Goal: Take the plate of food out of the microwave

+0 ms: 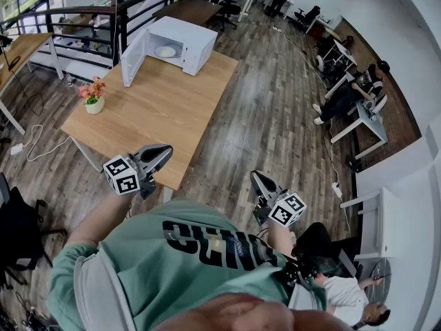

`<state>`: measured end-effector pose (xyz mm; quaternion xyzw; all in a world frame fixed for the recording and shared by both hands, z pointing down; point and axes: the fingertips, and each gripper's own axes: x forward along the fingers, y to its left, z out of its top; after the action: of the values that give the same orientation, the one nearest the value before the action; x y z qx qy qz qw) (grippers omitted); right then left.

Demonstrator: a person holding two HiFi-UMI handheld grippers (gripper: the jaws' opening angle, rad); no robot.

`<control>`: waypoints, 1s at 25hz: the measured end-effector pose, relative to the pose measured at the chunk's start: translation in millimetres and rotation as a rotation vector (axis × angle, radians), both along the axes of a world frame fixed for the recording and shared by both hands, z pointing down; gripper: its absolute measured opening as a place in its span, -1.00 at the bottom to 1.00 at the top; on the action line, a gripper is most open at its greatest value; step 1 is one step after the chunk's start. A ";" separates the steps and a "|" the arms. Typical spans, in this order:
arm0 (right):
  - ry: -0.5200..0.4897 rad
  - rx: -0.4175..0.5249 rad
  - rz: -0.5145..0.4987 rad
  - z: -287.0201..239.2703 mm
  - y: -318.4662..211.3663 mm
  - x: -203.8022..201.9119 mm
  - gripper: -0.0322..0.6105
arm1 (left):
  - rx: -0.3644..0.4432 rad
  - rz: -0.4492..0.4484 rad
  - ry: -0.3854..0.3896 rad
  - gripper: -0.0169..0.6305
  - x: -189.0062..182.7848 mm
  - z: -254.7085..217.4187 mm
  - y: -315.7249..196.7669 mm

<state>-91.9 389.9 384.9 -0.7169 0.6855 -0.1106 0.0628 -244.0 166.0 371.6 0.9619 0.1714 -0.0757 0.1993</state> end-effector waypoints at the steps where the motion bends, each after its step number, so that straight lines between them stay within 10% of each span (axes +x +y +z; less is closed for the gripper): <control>1: -0.001 -0.003 0.002 -2.2 0.3 -2.3 -0.89 | -0.002 0.003 0.003 -0.93 -1.6 -1.0 0.8; 25: -0.032 0.022 0.009 -16.6 19.0 -17.0 -0.89 | 0.069 -0.020 0.033 -0.93 -16.3 -31.9 11.1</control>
<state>-108.9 408.9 368.3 -0.7175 0.6822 -0.1142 0.0822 -260.3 177.1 339.7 0.9684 0.1674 -0.0875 0.1626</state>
